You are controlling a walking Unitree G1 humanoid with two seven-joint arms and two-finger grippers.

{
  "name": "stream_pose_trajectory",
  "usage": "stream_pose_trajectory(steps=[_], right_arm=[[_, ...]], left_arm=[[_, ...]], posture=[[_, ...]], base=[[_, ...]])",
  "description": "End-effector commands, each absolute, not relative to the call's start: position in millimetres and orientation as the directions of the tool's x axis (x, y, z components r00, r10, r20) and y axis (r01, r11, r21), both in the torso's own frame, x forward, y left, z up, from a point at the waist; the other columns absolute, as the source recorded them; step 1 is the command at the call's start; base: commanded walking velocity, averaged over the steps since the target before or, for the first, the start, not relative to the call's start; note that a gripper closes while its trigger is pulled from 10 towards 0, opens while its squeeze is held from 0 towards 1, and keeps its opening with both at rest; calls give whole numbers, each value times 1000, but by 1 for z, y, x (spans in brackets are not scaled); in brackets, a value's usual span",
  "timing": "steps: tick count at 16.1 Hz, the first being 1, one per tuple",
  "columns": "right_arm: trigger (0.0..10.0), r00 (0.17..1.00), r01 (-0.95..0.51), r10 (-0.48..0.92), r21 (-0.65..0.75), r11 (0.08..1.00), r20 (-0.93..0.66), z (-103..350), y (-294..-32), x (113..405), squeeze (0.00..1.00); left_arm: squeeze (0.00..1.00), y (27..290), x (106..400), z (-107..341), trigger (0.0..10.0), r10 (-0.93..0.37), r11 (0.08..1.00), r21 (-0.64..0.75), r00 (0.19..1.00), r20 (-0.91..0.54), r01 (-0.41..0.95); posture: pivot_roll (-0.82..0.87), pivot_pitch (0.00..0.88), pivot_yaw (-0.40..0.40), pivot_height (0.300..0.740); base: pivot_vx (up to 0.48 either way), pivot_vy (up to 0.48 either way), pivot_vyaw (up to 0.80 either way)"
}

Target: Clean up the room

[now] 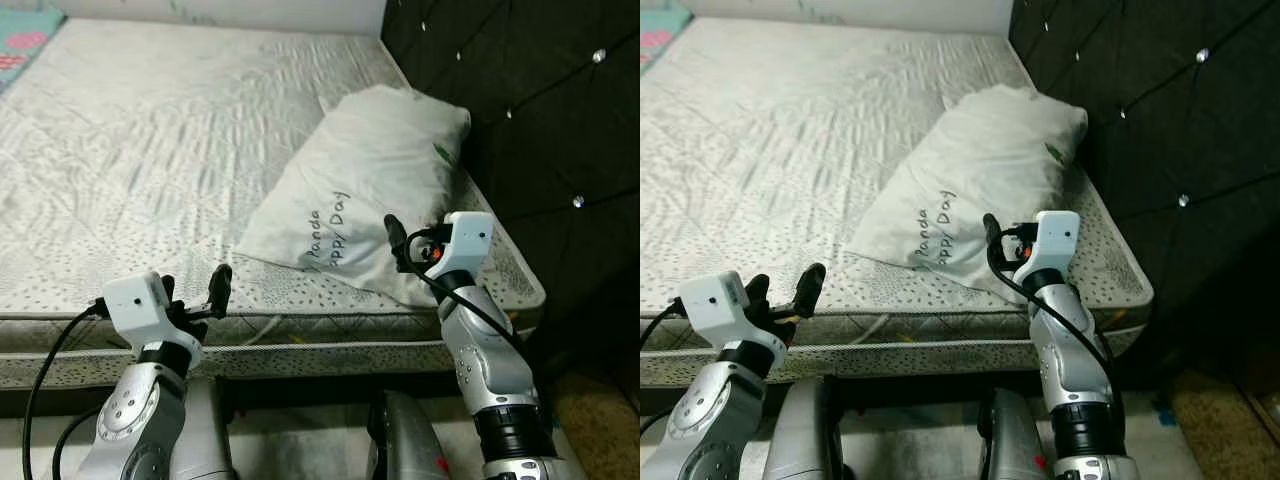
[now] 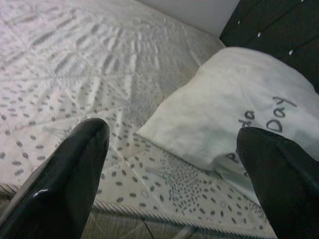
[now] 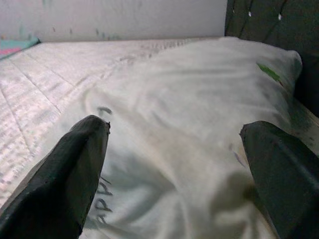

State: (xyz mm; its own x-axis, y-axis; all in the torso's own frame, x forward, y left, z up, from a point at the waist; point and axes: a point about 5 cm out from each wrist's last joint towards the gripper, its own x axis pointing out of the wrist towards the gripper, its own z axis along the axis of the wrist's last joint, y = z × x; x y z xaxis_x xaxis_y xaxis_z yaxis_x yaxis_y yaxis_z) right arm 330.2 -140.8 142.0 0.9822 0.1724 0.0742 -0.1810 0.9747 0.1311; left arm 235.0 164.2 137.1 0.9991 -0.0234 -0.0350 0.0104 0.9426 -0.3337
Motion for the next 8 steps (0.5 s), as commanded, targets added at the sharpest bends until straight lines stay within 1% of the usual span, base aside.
stream_pose_trajectory(steps=[1, 4, 5, 6, 8], right_arm=[[10000, 982, -175, 164, 142, 974, 88, 148, -141, 328, 1000], [10000, 983, -173, 162, 140, 975, 87, 148, -141, 327, 1000], [10000, 984, -170, 161, 128, 977, 82, 147, -142, 326, 16], [0, 984, -171, 161, 127, 977, 82, 147, -142, 326, 0], [0, 982, -175, 164, 131, 976, 94, 150, -139, 327, 0]], left_arm=[[0, 165, 238, 138, 10000, -22, 947, -321, 999, -30, 11], [0, 167, 240, 137, 10000, -19, 949, -316, 999, -29, 9], [0, 167, 242, 136, 10000, -19, 950, -313, 999, -26, 10], [0, 167, 244, 136, 10000, -21, 950, -311, 1000, -24, 12], [0, 166, 247, 137, 10000, -25, 950, -311, 1000, -13, 19]], posture=[[26, 0, -68, 529], [22, 0, -66, 529], [17, 0, -66, 529], [16, 0, -66, 529], [13, 0, -65, 529]], base=[[0, 0, 0], [0, 0, 0], [0, 0, 0], [0, 0, 0], [0, 0, 0]])
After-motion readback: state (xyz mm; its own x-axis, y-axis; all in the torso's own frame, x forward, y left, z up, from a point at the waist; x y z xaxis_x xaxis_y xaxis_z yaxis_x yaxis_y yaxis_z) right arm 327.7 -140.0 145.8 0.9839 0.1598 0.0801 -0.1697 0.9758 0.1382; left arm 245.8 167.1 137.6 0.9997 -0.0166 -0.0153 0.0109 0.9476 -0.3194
